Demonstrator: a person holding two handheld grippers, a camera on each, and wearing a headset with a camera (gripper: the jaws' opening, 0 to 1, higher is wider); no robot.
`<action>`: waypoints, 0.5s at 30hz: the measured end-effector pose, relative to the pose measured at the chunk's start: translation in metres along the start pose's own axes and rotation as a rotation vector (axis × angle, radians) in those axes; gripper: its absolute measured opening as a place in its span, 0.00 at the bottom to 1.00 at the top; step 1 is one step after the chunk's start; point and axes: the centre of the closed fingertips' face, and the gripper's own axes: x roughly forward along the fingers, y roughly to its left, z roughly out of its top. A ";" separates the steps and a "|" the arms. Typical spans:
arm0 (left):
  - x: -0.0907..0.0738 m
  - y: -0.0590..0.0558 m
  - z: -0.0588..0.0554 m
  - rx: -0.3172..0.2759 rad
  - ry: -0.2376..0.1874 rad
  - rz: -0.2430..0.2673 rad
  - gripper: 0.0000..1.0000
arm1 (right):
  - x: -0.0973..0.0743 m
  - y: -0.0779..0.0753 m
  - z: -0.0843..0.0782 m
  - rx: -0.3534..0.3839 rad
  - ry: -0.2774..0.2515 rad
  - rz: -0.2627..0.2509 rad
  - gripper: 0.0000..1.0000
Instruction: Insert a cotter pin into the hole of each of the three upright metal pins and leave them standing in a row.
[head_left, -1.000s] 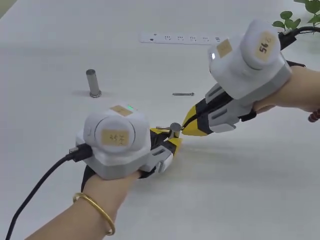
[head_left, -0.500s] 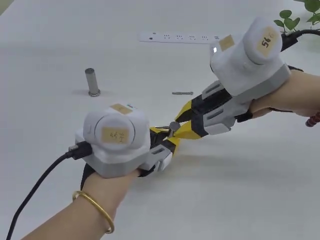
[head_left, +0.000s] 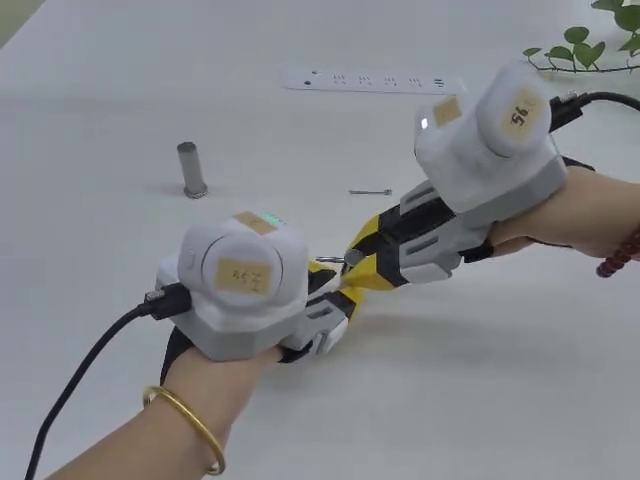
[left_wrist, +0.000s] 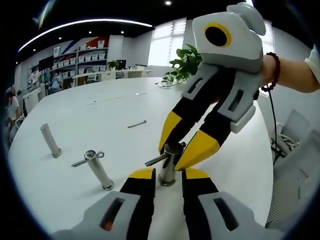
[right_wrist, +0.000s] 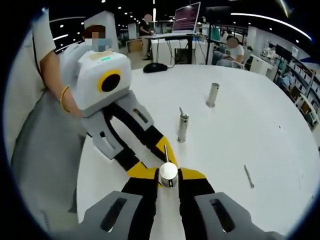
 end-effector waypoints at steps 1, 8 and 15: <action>-0.001 0.000 -0.001 0.001 0.005 0.000 0.20 | 0.001 0.000 -0.001 -0.005 0.006 0.000 0.16; -0.008 0.000 -0.005 0.004 0.025 0.000 0.21 | 0.002 0.000 -0.001 -0.029 -0.002 -0.012 0.14; -0.014 0.001 -0.006 0.006 0.032 -0.002 0.23 | 0.002 -0.001 -0.001 -0.005 -0.015 -0.016 0.13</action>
